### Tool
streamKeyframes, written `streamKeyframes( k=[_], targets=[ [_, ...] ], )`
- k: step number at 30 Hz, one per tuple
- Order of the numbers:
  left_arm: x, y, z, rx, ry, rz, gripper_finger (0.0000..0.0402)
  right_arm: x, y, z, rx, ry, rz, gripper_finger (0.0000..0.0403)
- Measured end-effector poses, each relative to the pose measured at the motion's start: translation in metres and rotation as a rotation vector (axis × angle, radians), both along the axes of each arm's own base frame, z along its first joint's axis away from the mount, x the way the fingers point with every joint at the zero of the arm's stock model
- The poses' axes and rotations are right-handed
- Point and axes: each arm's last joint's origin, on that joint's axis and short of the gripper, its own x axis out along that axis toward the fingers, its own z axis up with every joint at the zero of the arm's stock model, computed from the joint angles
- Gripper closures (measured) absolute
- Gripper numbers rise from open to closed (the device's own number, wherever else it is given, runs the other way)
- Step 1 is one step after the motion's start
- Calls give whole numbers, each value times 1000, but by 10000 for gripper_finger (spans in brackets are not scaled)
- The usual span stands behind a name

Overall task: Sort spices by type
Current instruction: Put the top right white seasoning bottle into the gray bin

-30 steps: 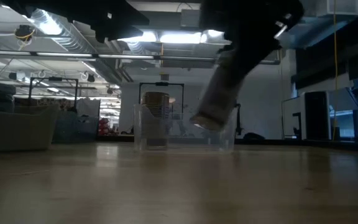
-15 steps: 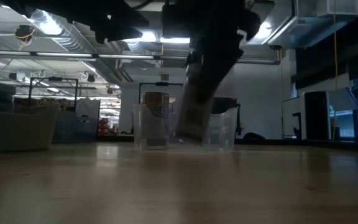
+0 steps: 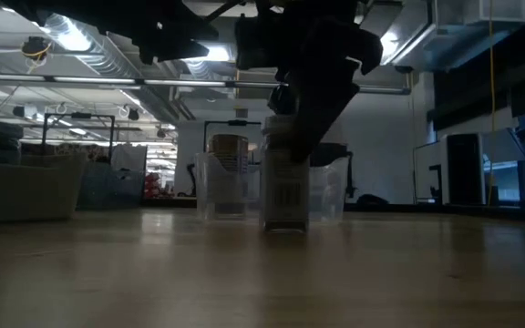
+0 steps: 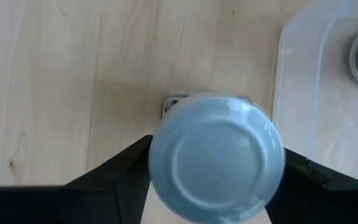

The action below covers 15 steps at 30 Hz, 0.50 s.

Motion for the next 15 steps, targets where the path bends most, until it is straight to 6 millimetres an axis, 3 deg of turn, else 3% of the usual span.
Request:
streamKeyframes(
  k=[8,15],
  targets=[
    [0,0,0,1,0,0,125,-4,0,3,-2,23,23,110],
    [0,0,0,3,3,0,125,-31,-5,47,5,18,3,103]
  ],
)
